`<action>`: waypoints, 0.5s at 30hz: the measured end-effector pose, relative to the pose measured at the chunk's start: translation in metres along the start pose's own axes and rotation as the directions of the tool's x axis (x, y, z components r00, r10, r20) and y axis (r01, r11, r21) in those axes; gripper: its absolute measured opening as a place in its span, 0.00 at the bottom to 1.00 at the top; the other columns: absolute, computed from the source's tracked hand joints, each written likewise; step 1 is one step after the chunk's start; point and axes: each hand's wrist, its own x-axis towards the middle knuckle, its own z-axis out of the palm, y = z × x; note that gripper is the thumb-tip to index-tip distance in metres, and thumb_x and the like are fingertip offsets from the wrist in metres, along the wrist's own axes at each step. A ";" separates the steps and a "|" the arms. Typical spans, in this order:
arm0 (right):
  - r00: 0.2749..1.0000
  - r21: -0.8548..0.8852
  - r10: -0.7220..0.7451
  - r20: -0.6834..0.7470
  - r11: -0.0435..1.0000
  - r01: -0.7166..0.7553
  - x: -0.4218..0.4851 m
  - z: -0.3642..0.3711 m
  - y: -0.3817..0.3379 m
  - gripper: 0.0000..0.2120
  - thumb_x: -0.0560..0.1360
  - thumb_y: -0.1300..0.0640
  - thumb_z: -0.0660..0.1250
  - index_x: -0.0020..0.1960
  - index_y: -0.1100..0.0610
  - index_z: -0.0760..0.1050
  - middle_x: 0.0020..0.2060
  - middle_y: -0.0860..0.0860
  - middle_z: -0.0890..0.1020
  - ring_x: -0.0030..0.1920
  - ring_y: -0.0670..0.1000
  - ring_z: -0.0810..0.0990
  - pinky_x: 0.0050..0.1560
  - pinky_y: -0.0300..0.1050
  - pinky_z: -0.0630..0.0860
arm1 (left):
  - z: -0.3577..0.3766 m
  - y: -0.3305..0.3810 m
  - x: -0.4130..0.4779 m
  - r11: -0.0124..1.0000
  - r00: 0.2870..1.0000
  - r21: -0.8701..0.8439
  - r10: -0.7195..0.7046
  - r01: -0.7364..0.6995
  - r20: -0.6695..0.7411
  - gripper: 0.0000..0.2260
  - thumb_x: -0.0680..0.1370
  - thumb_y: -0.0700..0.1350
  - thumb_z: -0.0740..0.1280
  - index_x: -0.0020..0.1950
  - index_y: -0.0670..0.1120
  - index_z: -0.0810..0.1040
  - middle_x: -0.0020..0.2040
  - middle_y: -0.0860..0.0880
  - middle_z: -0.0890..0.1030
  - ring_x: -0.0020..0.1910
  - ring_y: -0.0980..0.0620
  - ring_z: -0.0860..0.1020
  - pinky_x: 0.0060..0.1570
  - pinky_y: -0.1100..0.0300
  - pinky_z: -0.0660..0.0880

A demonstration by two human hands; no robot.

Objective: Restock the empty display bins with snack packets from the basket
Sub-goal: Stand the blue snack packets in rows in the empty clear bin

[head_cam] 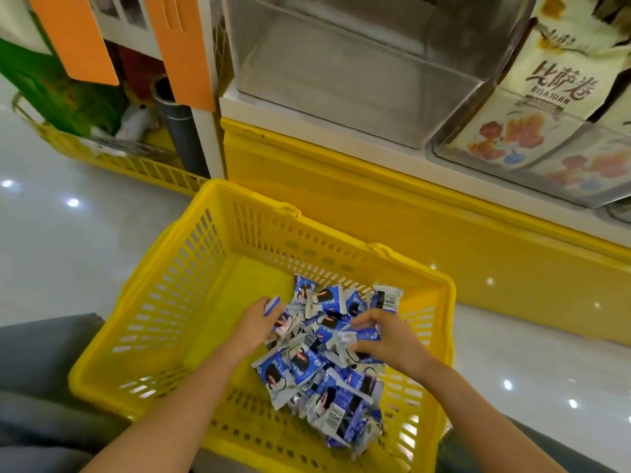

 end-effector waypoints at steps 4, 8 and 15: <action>0.993 0.385 0.020 -0.117 0.923 0.027 -0.007 0.001 -0.021 0.06 0.72 0.61 0.72 0.44 0.52 0.77 0.38 0.50 0.82 0.33 0.36 0.79 0.35 0.29 0.74 | -0.010 0.029 -0.020 0.985 0.998 -0.161 0.054 -0.059 -0.033 0.13 0.78 0.51 0.64 0.53 0.41 0.72 0.48 0.41 0.79 0.36 0.50 0.75 0.39 0.54 0.74; 0.986 0.183 -0.003 -0.165 0.982 0.033 -0.013 0.016 -0.024 0.05 0.75 0.58 0.69 0.50 0.50 0.76 0.44 0.44 0.80 0.45 0.42 0.78 0.40 0.27 0.72 | -0.011 0.044 -0.047 0.974 0.998 -0.217 0.057 -0.060 -0.021 0.20 0.77 0.53 0.65 0.62 0.41 0.74 0.60 0.40 0.77 0.56 0.44 0.78 0.54 0.49 0.77; 0.994 -0.091 0.015 0.110 0.996 -0.005 -0.013 0.059 -0.002 0.31 0.77 0.50 0.66 0.75 0.52 0.56 0.74 0.50 0.61 0.72 0.53 0.64 0.69 0.49 0.65 | -0.034 0.045 -0.084 0.852 0.998 -0.520 0.063 -0.051 0.006 0.06 0.75 0.49 0.69 0.49 0.48 0.79 0.40 0.50 0.84 0.39 0.53 0.83 0.35 0.58 0.79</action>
